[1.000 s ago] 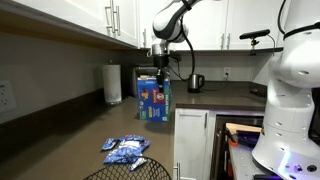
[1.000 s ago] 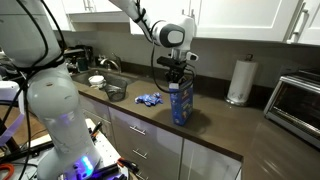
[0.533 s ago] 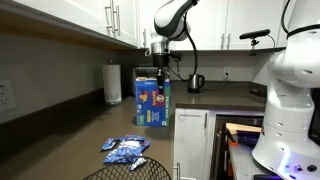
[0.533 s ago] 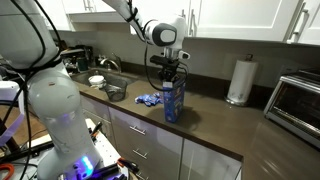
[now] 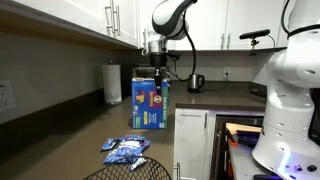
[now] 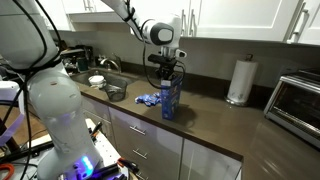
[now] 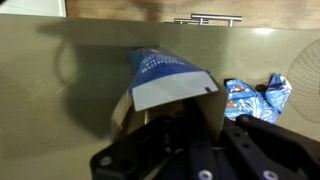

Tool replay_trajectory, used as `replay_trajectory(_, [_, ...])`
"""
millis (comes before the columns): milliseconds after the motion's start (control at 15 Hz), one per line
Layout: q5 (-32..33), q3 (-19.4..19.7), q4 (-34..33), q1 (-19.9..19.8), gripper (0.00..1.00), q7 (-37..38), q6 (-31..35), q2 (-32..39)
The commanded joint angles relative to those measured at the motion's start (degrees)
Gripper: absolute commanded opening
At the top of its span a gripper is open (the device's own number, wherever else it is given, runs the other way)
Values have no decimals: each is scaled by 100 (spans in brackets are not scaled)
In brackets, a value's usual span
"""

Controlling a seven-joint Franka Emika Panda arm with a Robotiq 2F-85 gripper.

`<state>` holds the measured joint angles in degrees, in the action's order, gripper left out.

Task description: Move the box to the left

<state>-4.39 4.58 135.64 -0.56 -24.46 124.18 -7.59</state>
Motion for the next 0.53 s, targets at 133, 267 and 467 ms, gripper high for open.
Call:
replay_trajectory(133, [-77,-66,-118,41,0,10,-81,-16])
replay_trajectory(267, [-46,-99,-123,44,0,62,-60,-6])
replay_trajectory(467, [39,-150,-98,44,0,155,5,-1])
